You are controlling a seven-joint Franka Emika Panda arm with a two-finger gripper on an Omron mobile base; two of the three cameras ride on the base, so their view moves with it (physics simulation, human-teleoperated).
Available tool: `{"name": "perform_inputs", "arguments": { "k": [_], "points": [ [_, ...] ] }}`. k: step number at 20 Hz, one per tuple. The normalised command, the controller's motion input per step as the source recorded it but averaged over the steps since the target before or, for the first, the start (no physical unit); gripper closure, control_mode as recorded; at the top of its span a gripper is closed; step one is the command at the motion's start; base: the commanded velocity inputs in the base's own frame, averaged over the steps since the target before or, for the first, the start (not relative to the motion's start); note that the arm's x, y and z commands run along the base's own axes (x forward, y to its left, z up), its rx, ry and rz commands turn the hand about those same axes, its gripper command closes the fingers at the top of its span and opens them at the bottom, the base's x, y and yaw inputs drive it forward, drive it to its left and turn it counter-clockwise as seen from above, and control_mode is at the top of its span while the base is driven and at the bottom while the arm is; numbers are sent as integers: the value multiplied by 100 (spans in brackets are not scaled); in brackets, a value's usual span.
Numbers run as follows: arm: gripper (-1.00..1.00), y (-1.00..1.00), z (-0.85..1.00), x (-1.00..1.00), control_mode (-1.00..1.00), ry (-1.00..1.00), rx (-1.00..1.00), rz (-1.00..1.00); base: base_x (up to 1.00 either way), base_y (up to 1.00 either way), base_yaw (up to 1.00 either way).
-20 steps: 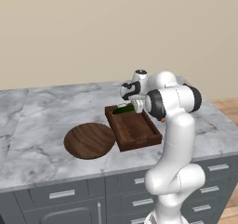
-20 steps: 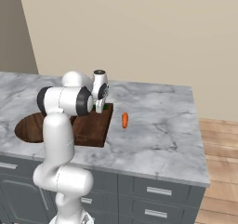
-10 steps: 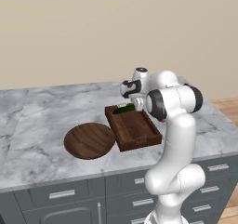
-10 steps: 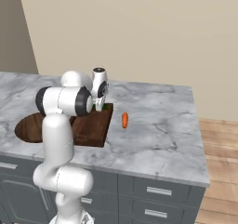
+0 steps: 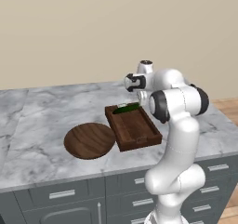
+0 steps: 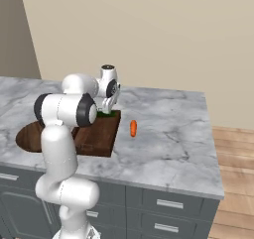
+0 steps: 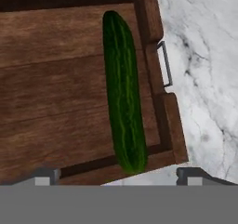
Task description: Place the two vegetables and bowl onto the tray for setting up a vegetable dip station.
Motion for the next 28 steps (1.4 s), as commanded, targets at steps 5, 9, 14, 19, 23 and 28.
{"name": "perform_inputs", "arguments": {
  "k": [5, 9, 14, 19, 23, 28],
  "points": [
    [-100, -48, 11, -19, -100, 3, 6, -39, 0, 0, 0],
    [-100, -46, 1, -18, -100, 1, 8, -45, 0, 0, 0],
    [-100, -45, 0, -16, -100, 0, 10, -49, 0, 0, 0],
    [-100, -35, 0, -10, -100, 0, 7, -49, 0, 0, 0],
    [-100, -32, -1, -6, -100, 0, 5, -53, 0, 0, 0],
    [-100, -7, -3, -10, -100, 0, 3, -49, 0, 0, 0]
  ]
}}
